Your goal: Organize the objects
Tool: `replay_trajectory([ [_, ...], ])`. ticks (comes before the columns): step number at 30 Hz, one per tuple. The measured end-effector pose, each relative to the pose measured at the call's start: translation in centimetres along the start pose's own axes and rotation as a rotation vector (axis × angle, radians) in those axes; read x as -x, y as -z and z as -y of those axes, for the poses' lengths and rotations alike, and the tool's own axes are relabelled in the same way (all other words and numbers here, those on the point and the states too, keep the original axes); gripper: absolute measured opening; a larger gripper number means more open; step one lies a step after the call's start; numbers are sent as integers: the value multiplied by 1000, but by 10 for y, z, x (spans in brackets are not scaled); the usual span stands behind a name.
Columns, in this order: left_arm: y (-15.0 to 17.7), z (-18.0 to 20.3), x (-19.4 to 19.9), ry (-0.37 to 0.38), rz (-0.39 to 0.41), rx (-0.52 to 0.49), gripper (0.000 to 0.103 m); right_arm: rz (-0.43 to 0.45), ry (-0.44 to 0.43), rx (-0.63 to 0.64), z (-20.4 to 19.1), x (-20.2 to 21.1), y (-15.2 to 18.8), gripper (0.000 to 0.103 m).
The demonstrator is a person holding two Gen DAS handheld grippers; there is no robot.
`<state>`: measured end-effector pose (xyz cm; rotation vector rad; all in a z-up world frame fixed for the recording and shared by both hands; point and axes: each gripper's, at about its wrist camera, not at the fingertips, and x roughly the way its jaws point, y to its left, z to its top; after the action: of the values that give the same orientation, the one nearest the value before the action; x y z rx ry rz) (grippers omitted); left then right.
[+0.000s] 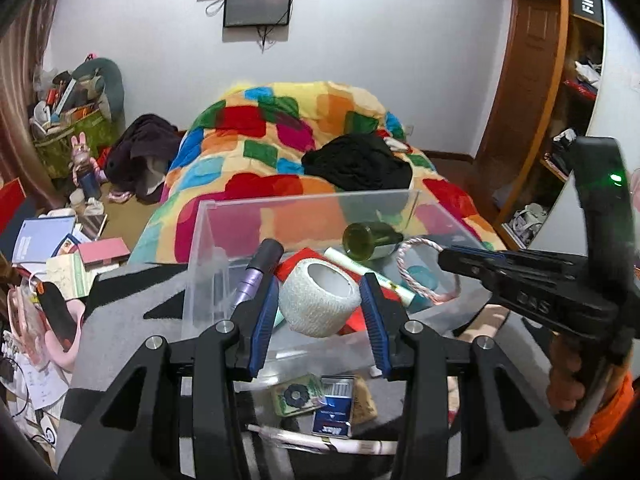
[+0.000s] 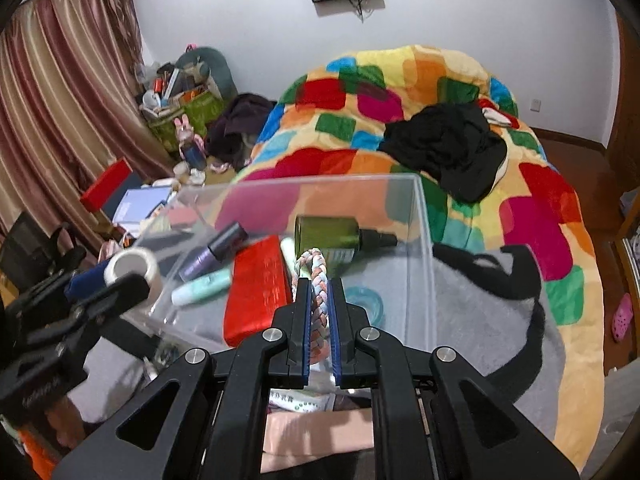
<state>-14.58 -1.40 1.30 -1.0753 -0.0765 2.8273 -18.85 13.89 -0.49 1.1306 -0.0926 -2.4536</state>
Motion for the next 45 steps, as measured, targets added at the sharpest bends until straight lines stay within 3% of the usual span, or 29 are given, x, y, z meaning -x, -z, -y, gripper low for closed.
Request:
replay_trajectory([
  [4,6,-1,-10,-2,-39,0,42,-15,-20,15,-3,3,4,10],
  [8,11,2,-3,13,-40,-17,43,-3,-36,22,-5,14,9,32],
  [9,11,3,-1,20,-39,-19,44,7,-38,23,-6,18,10,33],
  [14,19,3,21,45,-26,-45,56,17,-68,64,-16,36,22,33],
  [18,34,-9,30,34,-55,-36,58,-2,-120,162,-37,47,41,33],
  [27,73,-42,33,-6,-125,27,58,-163,-214,384,-98,10,88,33],
  [31,75,-51,28,13,-147,63,58,-216,-201,397,-101,-12,89,32],
  [35,72,-50,19,49,-164,88,58,-248,-215,388,-97,-22,93,16],
  [38,65,-43,12,61,-171,81,58,-253,-251,378,-95,-18,95,11],
  [45,58,-36,6,62,-187,70,58,-235,-280,437,-91,16,124,10],
])
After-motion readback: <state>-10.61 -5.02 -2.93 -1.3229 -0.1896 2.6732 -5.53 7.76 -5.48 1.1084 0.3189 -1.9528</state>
